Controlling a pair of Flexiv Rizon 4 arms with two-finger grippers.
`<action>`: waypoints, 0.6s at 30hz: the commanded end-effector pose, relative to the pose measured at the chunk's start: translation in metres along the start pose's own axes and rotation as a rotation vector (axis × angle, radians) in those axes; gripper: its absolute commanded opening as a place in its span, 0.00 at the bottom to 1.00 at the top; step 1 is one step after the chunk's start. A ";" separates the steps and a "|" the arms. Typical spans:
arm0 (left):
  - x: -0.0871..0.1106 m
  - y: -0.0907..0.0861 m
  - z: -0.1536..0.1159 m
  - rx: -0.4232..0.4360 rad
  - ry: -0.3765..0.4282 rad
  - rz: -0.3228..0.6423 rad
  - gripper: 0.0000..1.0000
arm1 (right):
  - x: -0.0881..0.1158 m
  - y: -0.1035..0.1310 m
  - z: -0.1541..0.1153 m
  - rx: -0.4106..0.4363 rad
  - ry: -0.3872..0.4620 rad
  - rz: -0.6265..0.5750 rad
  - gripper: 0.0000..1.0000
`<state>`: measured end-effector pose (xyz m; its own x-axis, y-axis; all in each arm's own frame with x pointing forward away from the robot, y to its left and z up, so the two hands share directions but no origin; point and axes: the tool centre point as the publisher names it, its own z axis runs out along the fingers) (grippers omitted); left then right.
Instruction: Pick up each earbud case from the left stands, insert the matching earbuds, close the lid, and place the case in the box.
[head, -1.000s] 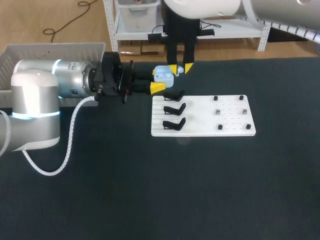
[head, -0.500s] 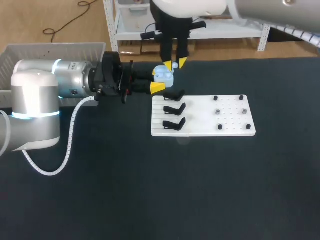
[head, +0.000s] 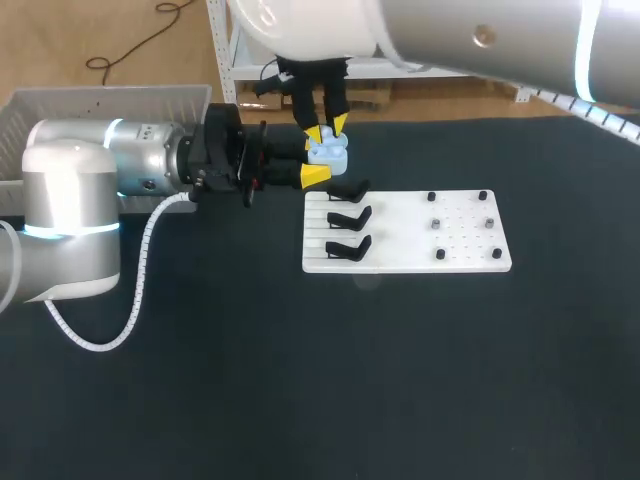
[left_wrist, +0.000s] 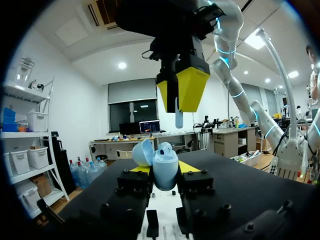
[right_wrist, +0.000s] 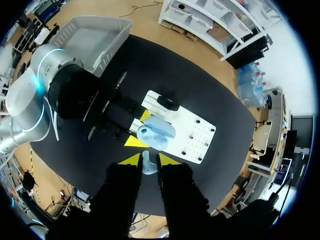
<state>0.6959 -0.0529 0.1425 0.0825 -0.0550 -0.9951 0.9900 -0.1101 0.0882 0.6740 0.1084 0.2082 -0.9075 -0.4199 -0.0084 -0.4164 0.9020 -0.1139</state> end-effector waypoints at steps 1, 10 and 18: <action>0.001 0.000 0.000 -0.003 -0.001 0.003 0.00 | 0.001 -0.004 0.005 -0.011 -0.010 -0.018 0.00; 0.001 0.000 0.000 -0.003 -0.001 0.003 0.00 | -0.003 -0.002 0.010 -0.055 -0.009 -0.068 0.00; 0.001 0.000 0.000 -0.003 -0.001 0.003 0.00 | -0.006 -0.001 0.013 -0.054 -0.004 -0.078 0.00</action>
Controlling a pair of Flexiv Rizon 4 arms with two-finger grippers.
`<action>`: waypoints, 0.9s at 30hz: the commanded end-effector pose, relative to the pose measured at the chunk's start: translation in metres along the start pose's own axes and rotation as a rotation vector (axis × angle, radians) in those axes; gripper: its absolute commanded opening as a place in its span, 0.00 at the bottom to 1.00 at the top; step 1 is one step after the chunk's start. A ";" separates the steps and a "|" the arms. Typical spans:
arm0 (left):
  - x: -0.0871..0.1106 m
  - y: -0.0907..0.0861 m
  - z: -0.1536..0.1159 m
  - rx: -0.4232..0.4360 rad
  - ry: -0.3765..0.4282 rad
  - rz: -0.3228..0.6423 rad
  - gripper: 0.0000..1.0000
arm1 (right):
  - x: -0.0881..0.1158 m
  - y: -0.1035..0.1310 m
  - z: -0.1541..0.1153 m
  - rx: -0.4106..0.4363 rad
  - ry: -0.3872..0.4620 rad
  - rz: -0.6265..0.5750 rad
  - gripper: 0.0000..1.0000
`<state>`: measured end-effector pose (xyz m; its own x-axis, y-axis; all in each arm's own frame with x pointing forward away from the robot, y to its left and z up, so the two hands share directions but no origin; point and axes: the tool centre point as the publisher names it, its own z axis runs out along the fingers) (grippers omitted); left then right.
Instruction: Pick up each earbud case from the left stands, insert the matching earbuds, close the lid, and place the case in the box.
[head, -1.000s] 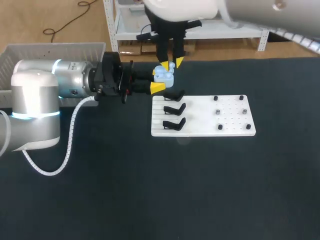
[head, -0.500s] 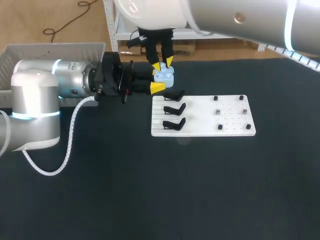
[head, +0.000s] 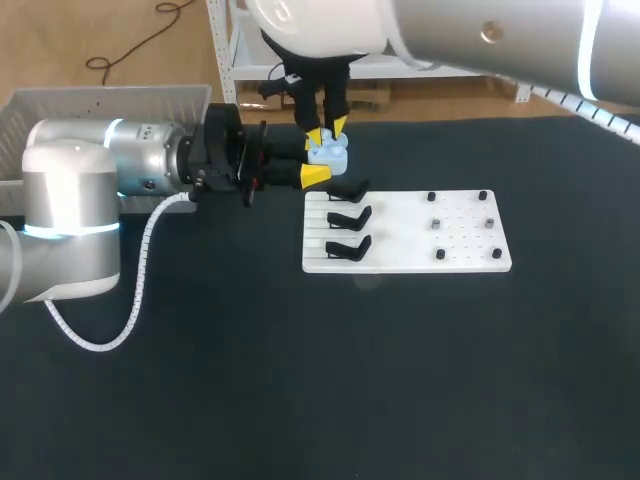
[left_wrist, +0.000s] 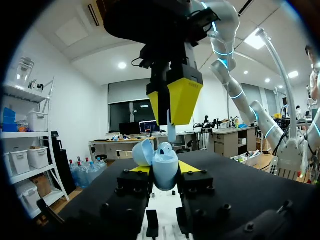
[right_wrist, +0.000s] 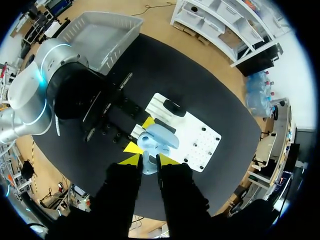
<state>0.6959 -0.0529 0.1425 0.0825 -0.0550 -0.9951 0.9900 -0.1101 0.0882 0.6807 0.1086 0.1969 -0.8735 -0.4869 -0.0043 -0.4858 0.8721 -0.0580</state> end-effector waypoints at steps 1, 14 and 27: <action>0.001 0.000 0.000 -0.003 -0.001 0.003 0.00 | 0.000 0.001 0.002 0.004 0.000 -0.005 0.00; 0.001 0.000 0.000 -0.003 -0.001 0.003 0.00 | -0.007 0.002 0.006 0.011 0.014 -0.020 0.00; 0.001 0.000 0.000 -0.003 -0.001 0.003 0.00 | -0.012 0.000 0.011 0.014 0.028 -0.021 0.00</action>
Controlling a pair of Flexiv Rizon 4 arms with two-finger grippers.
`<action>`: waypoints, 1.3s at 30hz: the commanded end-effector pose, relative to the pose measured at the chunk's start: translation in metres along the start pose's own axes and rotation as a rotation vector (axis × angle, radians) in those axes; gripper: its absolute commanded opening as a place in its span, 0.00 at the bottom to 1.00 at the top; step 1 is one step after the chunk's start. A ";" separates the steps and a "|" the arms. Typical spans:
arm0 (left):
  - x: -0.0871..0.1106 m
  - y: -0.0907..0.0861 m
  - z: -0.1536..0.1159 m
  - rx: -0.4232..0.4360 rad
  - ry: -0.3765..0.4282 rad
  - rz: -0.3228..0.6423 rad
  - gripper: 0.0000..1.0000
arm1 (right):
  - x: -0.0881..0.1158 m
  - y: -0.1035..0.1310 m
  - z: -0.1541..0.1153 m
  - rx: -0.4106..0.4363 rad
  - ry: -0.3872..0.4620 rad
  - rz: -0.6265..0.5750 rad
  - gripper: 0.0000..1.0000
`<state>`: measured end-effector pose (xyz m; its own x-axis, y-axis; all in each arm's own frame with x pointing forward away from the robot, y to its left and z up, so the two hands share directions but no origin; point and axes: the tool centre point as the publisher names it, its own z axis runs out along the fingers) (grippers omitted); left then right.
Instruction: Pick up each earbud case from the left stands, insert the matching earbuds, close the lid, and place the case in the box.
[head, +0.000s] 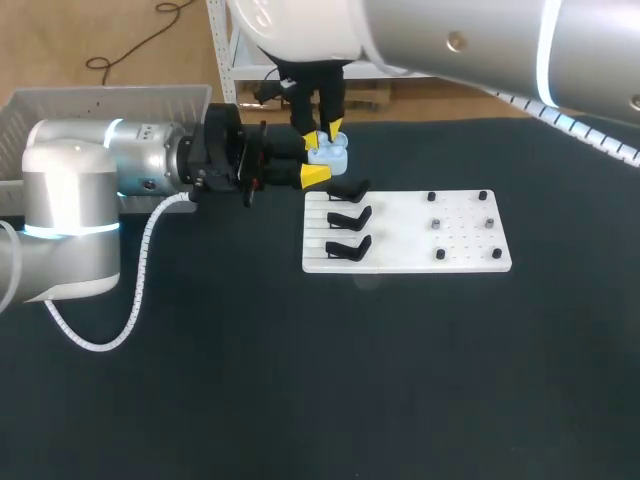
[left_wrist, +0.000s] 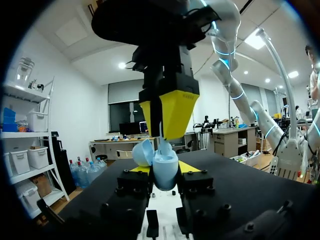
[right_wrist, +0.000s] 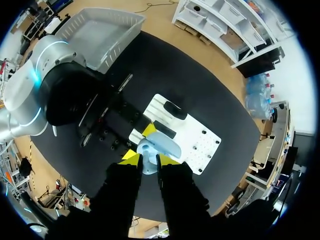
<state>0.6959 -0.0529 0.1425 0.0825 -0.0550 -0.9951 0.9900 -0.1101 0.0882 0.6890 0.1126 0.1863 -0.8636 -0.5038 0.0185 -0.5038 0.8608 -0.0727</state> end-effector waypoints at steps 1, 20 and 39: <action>0.001 0.000 0.000 -0.003 -0.001 0.003 0.00 | -0.003 0.000 0.001 -0.001 0.008 0.000 0.00; 0.001 0.000 0.000 -0.003 -0.001 0.003 0.00 | -0.007 0.001 0.006 0.005 0.038 0.002 0.00; 0.001 0.000 0.000 -0.003 -0.001 0.003 0.00 | -0.010 0.000 0.011 0.006 0.060 0.005 1.00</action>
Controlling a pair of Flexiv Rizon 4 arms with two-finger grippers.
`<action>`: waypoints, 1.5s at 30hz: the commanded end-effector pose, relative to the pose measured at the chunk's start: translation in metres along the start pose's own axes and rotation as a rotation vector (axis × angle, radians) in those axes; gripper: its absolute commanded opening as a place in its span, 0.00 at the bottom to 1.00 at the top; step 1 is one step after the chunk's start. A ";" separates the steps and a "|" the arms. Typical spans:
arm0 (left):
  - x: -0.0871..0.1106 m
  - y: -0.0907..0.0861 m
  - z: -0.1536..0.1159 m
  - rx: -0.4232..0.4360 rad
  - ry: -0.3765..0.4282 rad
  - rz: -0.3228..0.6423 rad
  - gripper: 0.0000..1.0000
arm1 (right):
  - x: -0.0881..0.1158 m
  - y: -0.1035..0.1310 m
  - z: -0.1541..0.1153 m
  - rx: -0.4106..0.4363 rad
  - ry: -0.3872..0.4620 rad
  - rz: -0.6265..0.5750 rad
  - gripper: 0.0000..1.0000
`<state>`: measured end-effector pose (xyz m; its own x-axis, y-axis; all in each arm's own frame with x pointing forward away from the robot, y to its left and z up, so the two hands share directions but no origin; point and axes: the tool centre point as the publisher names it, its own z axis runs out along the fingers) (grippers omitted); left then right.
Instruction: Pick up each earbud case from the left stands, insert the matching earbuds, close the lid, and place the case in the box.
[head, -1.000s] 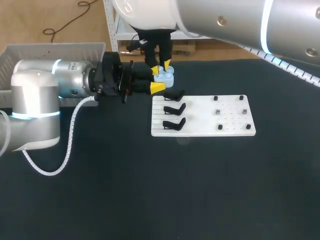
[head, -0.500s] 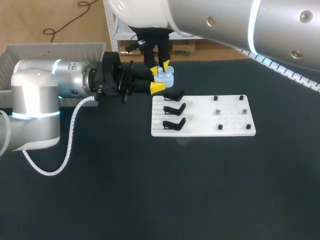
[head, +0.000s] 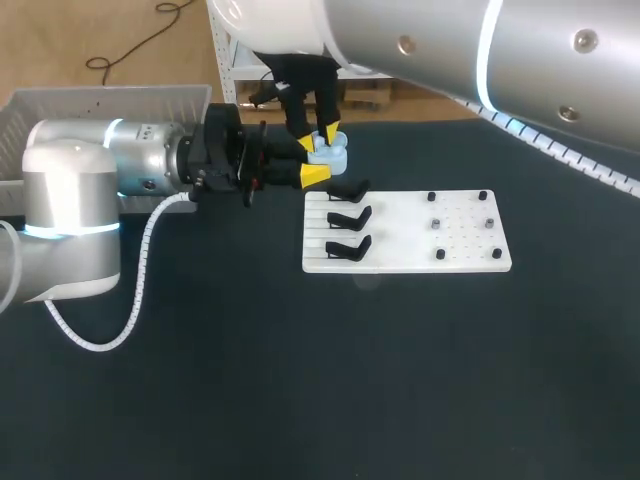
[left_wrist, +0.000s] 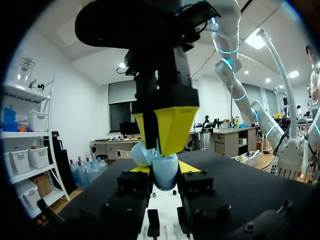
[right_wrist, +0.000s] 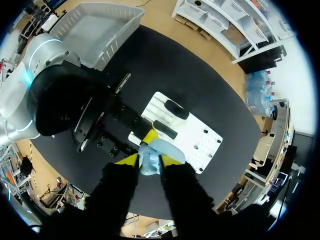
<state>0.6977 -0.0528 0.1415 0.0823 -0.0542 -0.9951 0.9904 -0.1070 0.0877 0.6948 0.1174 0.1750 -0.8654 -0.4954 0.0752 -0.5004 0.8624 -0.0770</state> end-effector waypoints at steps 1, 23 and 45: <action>0.000 -0.002 0.001 0.000 -0.002 0.003 0.00 | -0.002 -0.001 0.000 0.004 0.003 0.001 1.00; 0.000 -0.002 0.001 0.000 -0.002 0.003 0.00 | 0.005 -0.057 -0.021 -0.031 -0.118 0.398 1.00; 0.000 -0.002 0.001 0.000 -0.002 0.003 0.00 | 0.002 -0.067 0.023 -0.035 -0.085 0.541 1.00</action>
<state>0.6966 -0.0531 0.1421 0.0829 -0.0558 -0.9950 0.9898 -0.1112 0.0887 0.7338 0.0583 0.1538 -0.9990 0.0167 -0.0404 0.0187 0.9985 -0.0517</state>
